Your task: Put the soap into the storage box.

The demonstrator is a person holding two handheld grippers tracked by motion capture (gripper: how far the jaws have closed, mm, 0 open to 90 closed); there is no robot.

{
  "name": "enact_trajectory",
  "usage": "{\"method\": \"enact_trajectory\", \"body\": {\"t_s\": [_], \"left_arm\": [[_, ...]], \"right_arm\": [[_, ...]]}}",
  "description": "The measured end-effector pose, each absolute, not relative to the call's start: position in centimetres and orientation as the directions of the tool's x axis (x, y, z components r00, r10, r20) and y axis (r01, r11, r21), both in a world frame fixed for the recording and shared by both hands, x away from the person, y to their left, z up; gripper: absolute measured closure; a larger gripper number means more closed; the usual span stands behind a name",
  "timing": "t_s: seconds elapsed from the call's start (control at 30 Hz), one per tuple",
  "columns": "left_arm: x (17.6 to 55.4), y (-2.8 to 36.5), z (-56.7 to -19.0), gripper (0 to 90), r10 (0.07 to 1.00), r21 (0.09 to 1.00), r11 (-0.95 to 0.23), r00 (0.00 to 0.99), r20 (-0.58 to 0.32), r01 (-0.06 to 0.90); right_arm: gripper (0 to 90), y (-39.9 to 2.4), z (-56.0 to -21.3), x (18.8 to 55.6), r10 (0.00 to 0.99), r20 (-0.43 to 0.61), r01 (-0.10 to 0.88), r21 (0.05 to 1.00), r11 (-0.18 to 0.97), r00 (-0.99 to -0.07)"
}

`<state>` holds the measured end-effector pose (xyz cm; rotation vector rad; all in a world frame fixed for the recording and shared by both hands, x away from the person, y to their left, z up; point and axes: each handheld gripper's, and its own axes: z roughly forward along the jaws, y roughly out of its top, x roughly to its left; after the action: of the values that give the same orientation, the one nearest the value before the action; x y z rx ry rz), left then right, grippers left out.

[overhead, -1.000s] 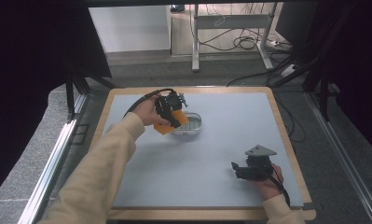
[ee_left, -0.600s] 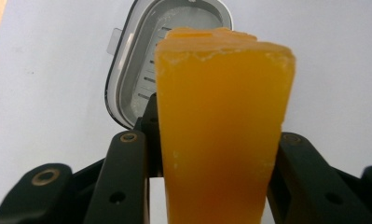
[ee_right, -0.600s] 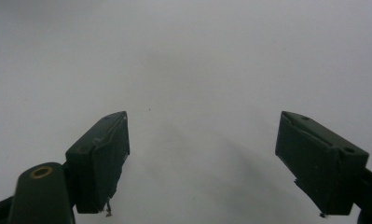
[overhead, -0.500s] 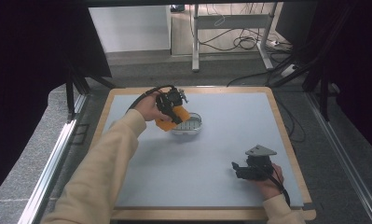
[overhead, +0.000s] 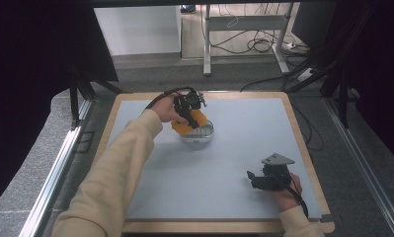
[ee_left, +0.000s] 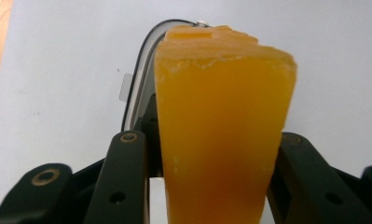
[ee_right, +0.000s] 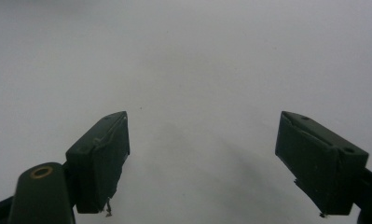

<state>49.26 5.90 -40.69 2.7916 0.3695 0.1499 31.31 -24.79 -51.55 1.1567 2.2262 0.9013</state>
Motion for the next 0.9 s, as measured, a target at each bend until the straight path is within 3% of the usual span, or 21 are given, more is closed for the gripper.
{"method": "enact_trajectory", "body": {"t_s": [0.53,0.9], "left_arm": [[50.7,4.3,-43.0,61.8,0.237,0.252,-0.944,0.969,0.071,0.213],[51.0,3.5,-44.0,60.7,0.258,0.284,-0.931,0.964,0.07,0.229]], "right_arm": [[18.2,-24.9,-51.7,31.3,0.84,-0.106,0.533,0.729,0.43,-0.532],[18.2,-24.9,-51.7,31.3,0.839,-0.107,0.533,0.728,0.431,-0.533]]}}
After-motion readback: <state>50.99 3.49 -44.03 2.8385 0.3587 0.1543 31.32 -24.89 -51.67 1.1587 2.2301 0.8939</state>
